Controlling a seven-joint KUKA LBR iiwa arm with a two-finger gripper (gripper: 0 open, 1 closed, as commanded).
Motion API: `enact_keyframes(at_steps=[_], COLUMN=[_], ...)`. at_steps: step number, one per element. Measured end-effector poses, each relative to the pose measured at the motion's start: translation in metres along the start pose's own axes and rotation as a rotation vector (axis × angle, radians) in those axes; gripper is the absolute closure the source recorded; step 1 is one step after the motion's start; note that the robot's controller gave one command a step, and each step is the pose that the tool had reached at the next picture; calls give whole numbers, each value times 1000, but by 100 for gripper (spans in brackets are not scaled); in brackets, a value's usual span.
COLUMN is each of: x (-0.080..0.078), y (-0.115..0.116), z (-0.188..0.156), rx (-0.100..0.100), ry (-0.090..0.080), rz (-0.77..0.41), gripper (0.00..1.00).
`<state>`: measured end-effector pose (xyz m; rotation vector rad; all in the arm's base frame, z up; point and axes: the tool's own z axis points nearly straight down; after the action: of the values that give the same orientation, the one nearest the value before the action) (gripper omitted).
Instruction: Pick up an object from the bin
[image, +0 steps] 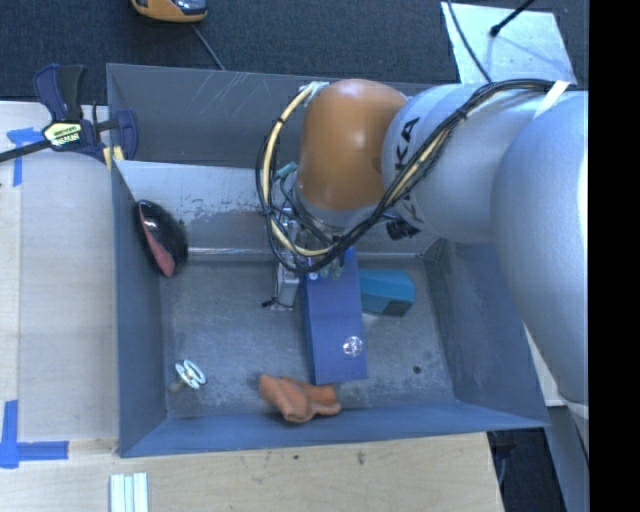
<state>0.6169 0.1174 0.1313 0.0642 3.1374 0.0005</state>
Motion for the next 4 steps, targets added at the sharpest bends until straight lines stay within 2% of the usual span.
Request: enact_keyframes(at_steps=[1, 2, 3, 4], x=[10, 12, 6, -4], y=[-34, -61, -92, -127], z=[4, 3, -6, -23], rx=[0, 0, -1, 1], ry=[1, 3, -1, 0], rz=[-21, -7, -134, -171], gripper=[0, 0, 0, 0])
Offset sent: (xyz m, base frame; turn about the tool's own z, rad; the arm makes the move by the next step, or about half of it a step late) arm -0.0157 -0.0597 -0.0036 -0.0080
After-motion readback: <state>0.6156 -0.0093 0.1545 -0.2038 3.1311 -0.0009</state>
